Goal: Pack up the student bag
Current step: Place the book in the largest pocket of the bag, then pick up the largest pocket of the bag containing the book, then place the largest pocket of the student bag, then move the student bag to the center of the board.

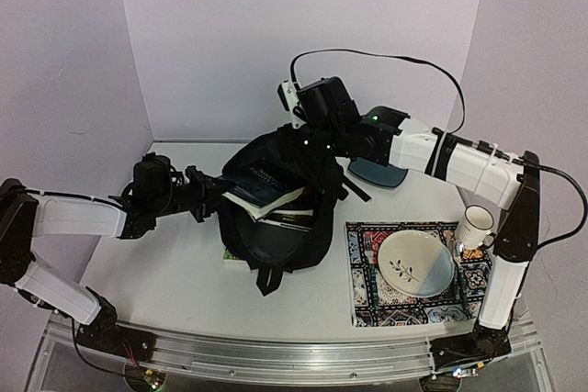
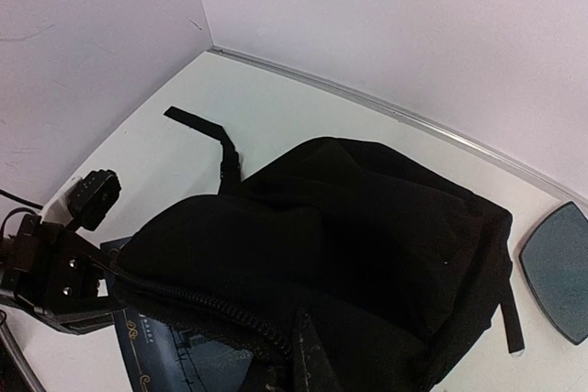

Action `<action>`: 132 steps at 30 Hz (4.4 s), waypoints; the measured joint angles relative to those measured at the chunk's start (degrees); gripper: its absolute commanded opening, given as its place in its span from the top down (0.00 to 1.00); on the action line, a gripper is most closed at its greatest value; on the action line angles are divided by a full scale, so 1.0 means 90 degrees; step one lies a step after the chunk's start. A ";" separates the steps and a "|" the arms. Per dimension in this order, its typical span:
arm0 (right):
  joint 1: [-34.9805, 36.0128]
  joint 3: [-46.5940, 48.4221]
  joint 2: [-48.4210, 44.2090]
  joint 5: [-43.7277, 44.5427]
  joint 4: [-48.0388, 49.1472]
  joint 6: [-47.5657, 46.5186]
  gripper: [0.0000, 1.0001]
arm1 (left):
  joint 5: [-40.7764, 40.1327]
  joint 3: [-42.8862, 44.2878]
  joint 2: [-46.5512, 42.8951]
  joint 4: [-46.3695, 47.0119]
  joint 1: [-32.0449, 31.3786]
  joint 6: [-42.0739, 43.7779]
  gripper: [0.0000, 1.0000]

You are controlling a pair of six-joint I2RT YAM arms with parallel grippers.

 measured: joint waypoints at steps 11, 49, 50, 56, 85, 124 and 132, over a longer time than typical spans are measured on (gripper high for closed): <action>0.0117 -0.0115 0.0000 -0.0299 -0.0014 0.0248 1.00 | -0.1938 0.0010 0.0988 0.0499 -0.1051 0.0253 1.00; 0.0178 -0.0758 -0.0320 0.0702 -0.0296 -0.0310 1.00 | -0.2663 0.0771 0.1300 0.0795 -0.1580 0.2257 0.21; 0.0165 -0.0811 -0.0344 0.0727 -0.0299 -0.0296 1.00 | -0.2636 0.0696 0.1088 0.0728 -0.1582 0.2341 0.20; -0.0022 -0.1047 -0.0389 0.0763 -0.0305 -0.0120 1.00 | -0.2477 0.0209 -0.0137 -0.0077 -0.1585 0.2888 0.19; -0.1273 -0.0767 -0.0060 0.0012 -0.0751 0.0310 1.00 | -0.1666 0.0737 0.0946 -0.4282 -0.0312 0.4920 0.34; 0.0899 -0.1457 -0.0793 -0.1415 -0.0938 -0.0148 0.34 | -0.0620 0.3591 0.2960 -0.4700 -0.1129 0.5237 0.81; 0.0945 -0.1796 0.0060 -0.1864 -0.0474 0.0172 0.36 | -0.0466 0.4216 0.3425 -0.4591 -0.1124 0.5352 0.62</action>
